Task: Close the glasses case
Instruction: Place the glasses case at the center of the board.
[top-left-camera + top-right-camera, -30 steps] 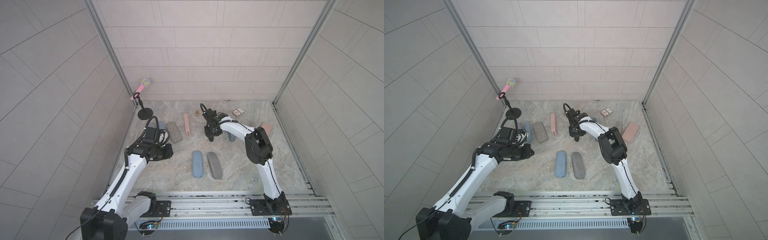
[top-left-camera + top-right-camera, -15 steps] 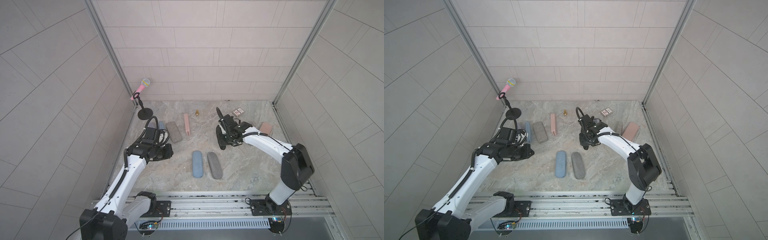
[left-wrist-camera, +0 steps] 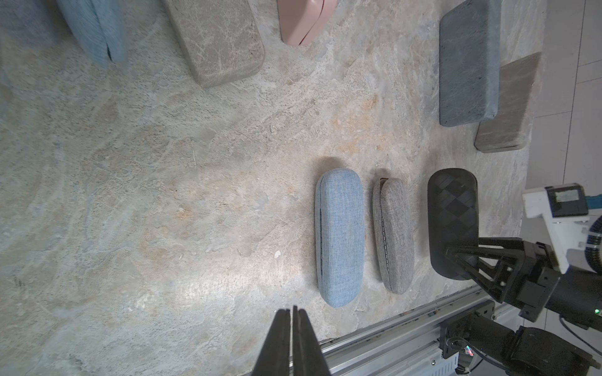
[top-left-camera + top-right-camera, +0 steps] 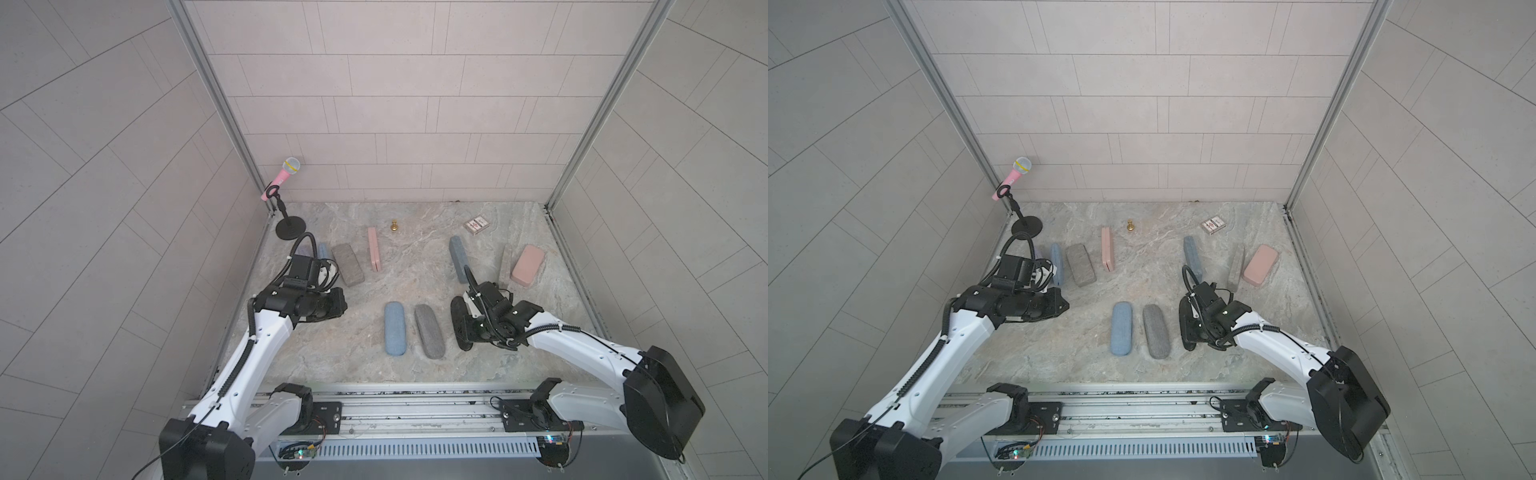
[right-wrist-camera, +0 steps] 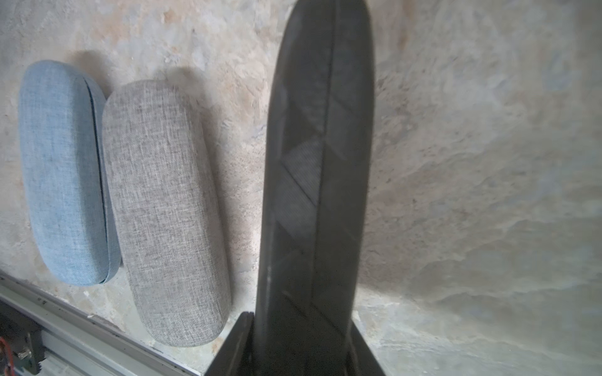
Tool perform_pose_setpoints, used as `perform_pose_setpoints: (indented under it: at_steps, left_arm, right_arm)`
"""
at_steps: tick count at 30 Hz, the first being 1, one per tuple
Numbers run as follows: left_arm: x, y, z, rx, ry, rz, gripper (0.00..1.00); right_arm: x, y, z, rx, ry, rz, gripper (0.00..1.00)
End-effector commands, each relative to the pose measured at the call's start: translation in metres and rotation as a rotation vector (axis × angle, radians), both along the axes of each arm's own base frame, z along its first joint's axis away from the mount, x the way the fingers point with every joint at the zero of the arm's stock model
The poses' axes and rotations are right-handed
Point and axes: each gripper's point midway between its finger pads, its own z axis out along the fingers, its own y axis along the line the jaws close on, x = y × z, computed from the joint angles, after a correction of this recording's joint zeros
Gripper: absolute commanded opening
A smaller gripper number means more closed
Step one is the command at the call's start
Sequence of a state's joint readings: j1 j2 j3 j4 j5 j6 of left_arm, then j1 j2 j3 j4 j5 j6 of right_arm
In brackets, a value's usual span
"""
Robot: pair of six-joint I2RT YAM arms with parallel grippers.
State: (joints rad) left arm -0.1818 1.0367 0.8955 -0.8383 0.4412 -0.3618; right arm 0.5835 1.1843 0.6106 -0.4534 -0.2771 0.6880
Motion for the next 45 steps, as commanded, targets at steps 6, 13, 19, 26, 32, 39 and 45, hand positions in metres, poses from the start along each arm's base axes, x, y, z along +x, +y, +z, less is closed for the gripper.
perform_pose_setpoints:
  at_steps: [6,13,19,26,32,39,45]
  left_arm:
    - [0.0,-0.001,0.001,0.001,-0.009,-0.01,0.1]
    - [0.0,-0.002,0.001,-0.003,-0.006,-0.013,0.1]
    - [0.0,-0.002,0.002,-0.007,-0.01,-0.017,0.1]
    - [-0.001,-0.004,0.002,-0.012,-0.011,-0.022,0.1]
    - [-0.001,-0.004,0.002,-0.017,-0.009,-0.023,0.1]
    - [0.0,-0.004,0.002,-0.018,-0.009,-0.023,0.11]
    - [-0.001,-0.005,0.002,-0.019,-0.009,-0.026,0.11]
  right_arm:
    - [-0.01,0.018,0.003,0.198,-0.022,-0.035,0.33]
    - [-0.019,0.026,-0.006,0.283,0.01,-0.046,0.36]
    - [-0.023,0.035,-0.017,0.321,0.043,-0.04,0.37]
    - [-0.024,0.044,-0.019,0.332,0.055,-0.023,0.37]
    - [-0.028,0.051,-0.022,0.33,0.063,-0.009,0.37]
    - [-0.029,0.063,-0.028,0.331,0.068,-0.004,0.38]
    - [-0.028,0.056,-0.029,0.287,0.056,-0.02,0.51]
